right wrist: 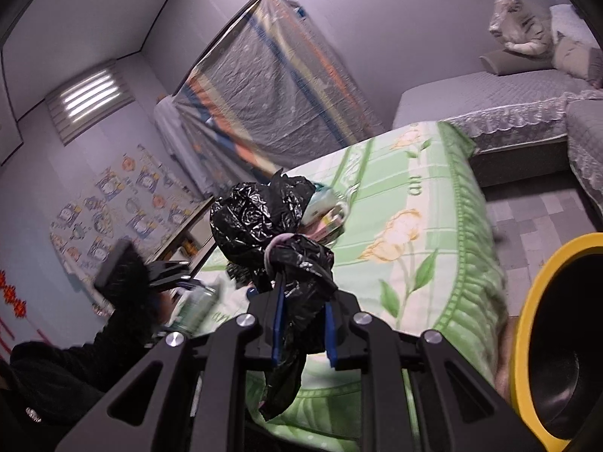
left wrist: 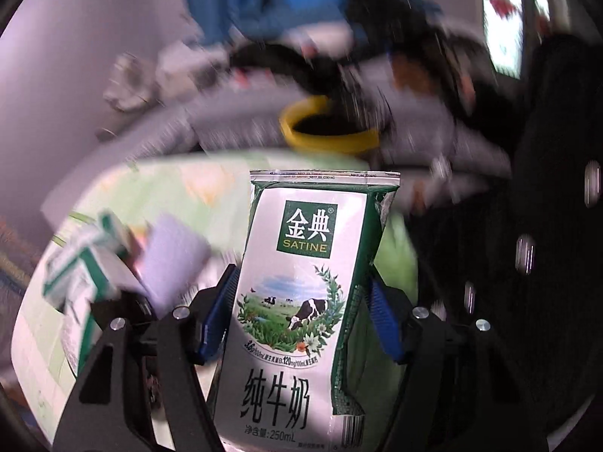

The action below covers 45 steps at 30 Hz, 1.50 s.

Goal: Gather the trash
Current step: 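Grasp the white milk carton with the left gripper while the right gripper lifts the black bag, then carry both items over the yellow bin and open both grippers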

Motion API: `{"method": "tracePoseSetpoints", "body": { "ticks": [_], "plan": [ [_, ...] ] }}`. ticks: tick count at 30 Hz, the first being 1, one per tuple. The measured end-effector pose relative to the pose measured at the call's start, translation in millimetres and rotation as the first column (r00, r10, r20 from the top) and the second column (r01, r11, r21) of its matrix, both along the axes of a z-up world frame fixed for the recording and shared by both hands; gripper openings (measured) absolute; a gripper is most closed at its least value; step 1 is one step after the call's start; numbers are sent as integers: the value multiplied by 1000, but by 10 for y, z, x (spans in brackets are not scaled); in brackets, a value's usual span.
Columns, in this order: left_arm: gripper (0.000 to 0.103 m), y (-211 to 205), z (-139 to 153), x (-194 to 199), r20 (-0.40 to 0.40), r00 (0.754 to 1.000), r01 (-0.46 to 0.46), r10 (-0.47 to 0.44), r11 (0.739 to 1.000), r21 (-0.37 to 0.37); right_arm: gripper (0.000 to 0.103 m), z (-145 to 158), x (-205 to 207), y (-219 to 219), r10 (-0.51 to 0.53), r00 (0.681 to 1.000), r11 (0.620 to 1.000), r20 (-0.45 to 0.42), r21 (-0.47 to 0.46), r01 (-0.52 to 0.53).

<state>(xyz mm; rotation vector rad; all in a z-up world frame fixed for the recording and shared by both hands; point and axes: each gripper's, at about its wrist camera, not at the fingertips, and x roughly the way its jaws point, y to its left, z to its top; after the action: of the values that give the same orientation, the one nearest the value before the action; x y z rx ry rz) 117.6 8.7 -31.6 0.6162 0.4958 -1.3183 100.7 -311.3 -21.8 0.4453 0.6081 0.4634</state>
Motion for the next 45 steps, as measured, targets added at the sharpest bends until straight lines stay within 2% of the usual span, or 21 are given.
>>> {"method": "tracePoseSetpoints", "body": {
  "ticks": [1, 3, 5, 8, 11, 14, 17, 19, 20, 24, 26, 32, 36, 41, 44, 45],
  "plan": [
    [62, -37, 123, -32, 13, 999, -43, 44, 996, -81, 16, -3, -21, -40, -27, 1000, 1000, 9, -2, 27],
    [62, -152, 278, -50, 6, 995, -102, 104, 978, -182, 16, -18, -73, -162, -85, 996, 996, 25, 10, 85],
    [62, -346, 383, -62, -11, 992, -127, 128, 958, -256, 16, -27, -134, -291, -143, 989, 990, 36, 20, 142],
    [62, -722, 461, -110, -10, 992, -120, 122, 946, -300, 16, -35, -284, -563, -236, 971, 971, 44, 59, 234],
    [62, -1143, 503, -68, -23, 990, -141, 141, 936, -323, 16, -32, -461, -805, -345, 937, 938, 51, 56, 342],
    [62, -1571, 472, 87, -90, 983, -184, 163, 926, -331, 16, -75, -626, -1053, -449, 892, 893, 49, 49, 447],
    [62, -1959, 422, 188, -151, 978, -188, 144, 922, -339, 16, -148, -781, -1293, -546, 837, 838, 43, 46, 544],
    [62, -2202, 362, 226, -148, 975, -205, 164, 920, -334, 16, -219, -867, -1441, -614, 789, 789, 30, 17, 614],
    [62, -2341, 325, 258, -163, 974, -206, 160, 922, -327, 16, -264, -902, -1509, -656, 754, 754, 21, -14, 656],
    [62, -2871, 159, 416, -228, 956, -247, 185, 925, -288, 16, -490, -942, -1735, -732, 681, 681, -32, -59, 730],
    [62, -3048, 89, 492, -256, 946, -271, 201, 922, -276, 16, -623, -934, -1806, -752, 656, 659, -61, -83, 748],
    [62, -3634, -155, 599, -330, 912, -327, 242, 916, -231, 16, -992, -858, -1890, -782, 611, 623, -128, -108, 775],
    [61, -3830, -293, 618, -354, 903, -329, 241, 920, -212, 16, -1127, -782, -2050, -794, 586, 606, -162, -120, 787],
    [59, -3963, -417, 648, -352, 900, -338, 257, 922, -189, 16, -1166, -756, -2143, -803, 566, 591, -184, -134, 795],
    [59, -3952, -474, 712, -378, 888, -344, 260, 923, -173, 19, -1181, -761, -2161, -813, 551, 578, -189, -155, 801],
    [60, -3939, -485, 733, -381, 886, -348, 264, 922, -171, 26, -1179, -765, -2156, -818, 544, 573, -188, -172, 801]
  ]
}}
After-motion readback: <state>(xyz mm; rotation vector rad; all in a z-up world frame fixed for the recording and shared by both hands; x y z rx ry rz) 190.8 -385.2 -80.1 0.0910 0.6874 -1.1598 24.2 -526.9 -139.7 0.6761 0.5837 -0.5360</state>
